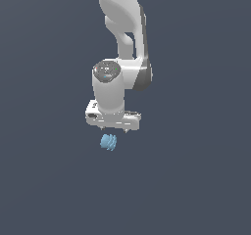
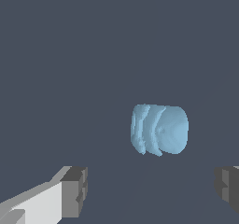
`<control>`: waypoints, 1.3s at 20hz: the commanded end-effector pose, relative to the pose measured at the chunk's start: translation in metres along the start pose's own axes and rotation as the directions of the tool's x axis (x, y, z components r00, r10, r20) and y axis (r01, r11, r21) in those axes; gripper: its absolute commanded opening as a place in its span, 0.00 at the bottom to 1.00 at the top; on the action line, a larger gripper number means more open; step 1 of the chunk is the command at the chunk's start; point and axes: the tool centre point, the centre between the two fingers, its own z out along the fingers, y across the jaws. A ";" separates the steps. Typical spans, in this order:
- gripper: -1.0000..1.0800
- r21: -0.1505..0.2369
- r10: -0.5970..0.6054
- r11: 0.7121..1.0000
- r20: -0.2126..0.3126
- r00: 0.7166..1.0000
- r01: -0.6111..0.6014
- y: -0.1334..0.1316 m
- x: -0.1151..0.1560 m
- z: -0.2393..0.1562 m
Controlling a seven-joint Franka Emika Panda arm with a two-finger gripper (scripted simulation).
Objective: Pick up the object and move it to a goal position.
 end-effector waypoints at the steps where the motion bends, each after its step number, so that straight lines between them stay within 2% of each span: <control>1: 0.96 0.000 0.033 0.999 0.005 0.999 -0.033 0.011 0.006 0.016; 10: 0.96 -0.002 0.094 0.996 0.014 0.995 -0.094 0.030 0.015 0.045; 17: 0.96 -0.002 0.093 0.996 0.015 0.996 -0.093 0.031 0.014 0.051; 26: 0.96 -0.002 0.095 0.995 0.015 0.995 -0.095 0.031 0.013 0.092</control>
